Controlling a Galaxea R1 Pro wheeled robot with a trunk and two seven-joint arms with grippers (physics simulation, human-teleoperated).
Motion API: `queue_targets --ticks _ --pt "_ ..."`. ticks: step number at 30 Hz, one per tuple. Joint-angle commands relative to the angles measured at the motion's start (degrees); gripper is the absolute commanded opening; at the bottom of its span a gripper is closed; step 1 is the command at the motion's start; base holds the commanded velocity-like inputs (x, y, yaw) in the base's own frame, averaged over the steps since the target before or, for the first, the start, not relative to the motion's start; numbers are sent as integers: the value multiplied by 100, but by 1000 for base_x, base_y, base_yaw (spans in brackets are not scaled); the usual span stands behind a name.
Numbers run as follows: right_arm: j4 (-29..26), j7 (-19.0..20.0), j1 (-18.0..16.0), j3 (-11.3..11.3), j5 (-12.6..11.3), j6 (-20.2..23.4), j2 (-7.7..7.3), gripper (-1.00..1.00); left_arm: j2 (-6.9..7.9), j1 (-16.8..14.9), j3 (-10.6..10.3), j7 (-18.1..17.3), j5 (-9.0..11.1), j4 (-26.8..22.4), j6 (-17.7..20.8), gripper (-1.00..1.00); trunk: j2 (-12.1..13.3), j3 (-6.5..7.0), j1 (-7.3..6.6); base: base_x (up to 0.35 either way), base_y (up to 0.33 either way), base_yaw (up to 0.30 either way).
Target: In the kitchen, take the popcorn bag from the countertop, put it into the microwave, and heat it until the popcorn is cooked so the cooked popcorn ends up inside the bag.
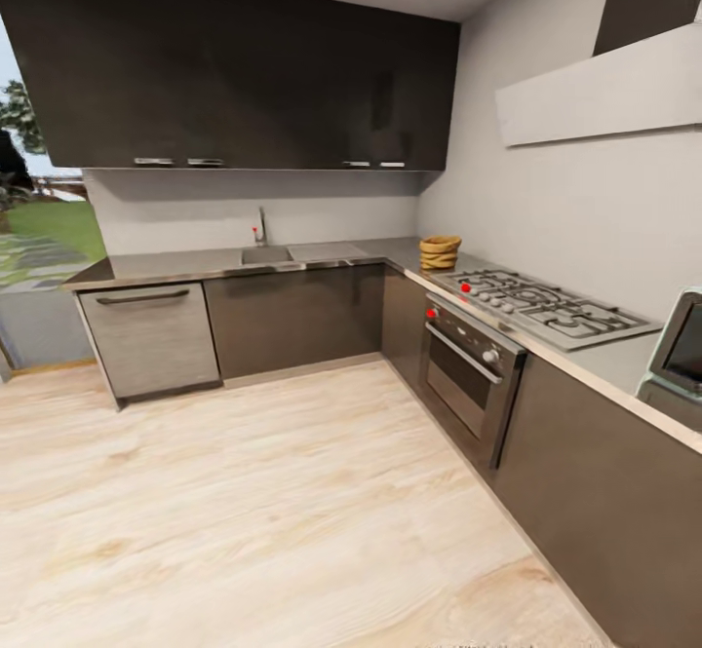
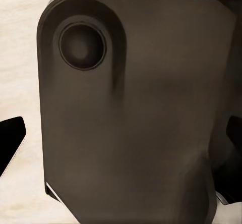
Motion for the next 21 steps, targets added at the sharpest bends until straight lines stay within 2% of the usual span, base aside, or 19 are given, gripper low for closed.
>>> queue_targets --ticks 1,21 --pt "9 23 -3 -8 -52 -30 -1 100 -1 0 -1 1 41 -3 -1 100 -2 -4 0 4 3 -283" --pt "11 23 -3 -16 -54 -30 0 100 -7 0 -1 1 32 -3 -10 100 -2 -4 0 0 0 -288"
